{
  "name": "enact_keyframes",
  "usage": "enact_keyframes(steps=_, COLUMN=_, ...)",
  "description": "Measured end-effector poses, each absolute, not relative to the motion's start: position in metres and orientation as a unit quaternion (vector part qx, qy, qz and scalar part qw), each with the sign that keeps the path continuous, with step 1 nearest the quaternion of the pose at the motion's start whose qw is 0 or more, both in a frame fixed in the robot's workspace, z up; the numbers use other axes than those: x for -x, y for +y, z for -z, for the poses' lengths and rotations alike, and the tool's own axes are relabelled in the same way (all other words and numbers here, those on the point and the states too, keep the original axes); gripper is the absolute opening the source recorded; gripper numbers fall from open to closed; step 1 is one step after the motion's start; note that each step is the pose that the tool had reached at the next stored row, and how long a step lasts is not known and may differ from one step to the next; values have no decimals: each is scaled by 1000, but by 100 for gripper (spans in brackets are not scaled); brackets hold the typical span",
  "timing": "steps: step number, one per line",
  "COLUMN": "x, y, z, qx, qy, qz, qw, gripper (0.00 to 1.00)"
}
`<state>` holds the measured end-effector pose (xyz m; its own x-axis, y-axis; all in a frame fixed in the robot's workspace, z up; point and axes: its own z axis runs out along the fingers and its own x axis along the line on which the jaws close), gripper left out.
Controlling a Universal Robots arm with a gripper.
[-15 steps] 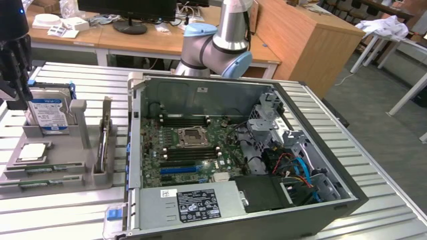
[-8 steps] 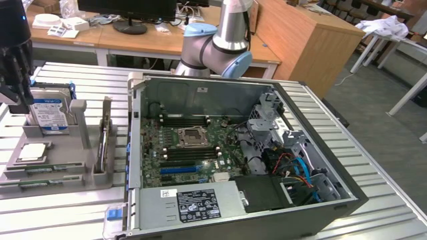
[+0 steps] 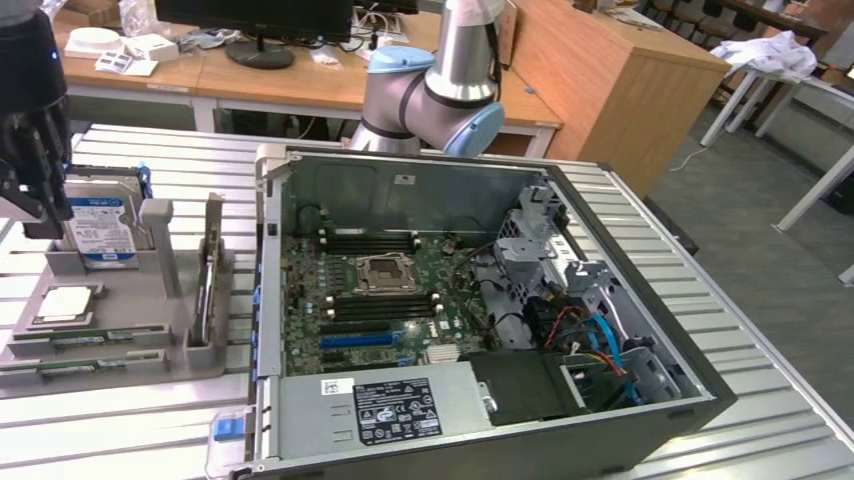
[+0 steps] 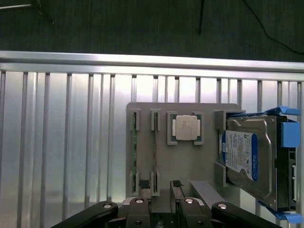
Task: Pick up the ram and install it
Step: 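Pick up the ram and move it above insertion slot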
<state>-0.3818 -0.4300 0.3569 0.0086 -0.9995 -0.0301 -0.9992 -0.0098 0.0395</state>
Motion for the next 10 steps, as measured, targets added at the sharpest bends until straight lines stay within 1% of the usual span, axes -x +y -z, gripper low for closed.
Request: enact_keyframes(steps=10, x=382, y=-430, z=-339, qx=-710, qy=-704, qz=25, qw=3, gripper=30)
